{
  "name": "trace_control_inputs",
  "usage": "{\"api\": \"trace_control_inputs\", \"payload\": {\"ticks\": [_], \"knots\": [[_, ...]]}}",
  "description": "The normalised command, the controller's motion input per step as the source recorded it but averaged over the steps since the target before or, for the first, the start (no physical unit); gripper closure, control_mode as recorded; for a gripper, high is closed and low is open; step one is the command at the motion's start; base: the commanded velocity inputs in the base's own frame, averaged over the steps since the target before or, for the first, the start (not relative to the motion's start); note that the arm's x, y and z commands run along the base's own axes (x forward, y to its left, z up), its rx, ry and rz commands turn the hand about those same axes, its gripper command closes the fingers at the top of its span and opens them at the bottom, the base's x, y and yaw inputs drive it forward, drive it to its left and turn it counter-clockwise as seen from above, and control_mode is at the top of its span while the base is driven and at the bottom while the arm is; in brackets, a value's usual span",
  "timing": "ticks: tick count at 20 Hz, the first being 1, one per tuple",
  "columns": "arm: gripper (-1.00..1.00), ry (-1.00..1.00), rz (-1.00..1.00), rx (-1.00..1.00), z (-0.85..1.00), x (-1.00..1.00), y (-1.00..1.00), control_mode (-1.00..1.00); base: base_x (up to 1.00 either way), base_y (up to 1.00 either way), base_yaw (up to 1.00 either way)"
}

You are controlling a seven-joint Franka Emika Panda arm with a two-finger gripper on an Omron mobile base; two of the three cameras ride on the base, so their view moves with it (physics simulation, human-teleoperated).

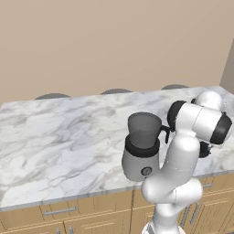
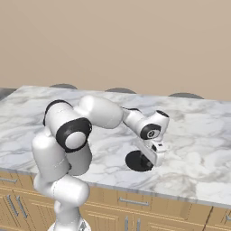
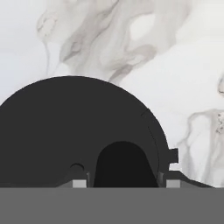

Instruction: Close the lid blender by securely placing the lid on top.

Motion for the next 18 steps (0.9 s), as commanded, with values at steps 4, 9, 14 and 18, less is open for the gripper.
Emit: {"api": "trace_control_inputs", "payload": {"ticks": [4,9,14,18], "knots": [[1.0,-0.22,0.0,0.0,0.96,-0.31,0.0,-1.0,0.0,0.0,0.0],[1.0,-0.25,0.0,0.0,1.0,-0.34,0.04,-1.0,0.0,0.0,0.0],[1.0,-0.29,0.01,0.0,1.0,-0.33,0.25,-1.0,0.0,0.0,0.0],[1.0,-0.29,0.07,0.0,0.99,-0.24,0.37,-1.0,0.0,0.0,0.0]]}}
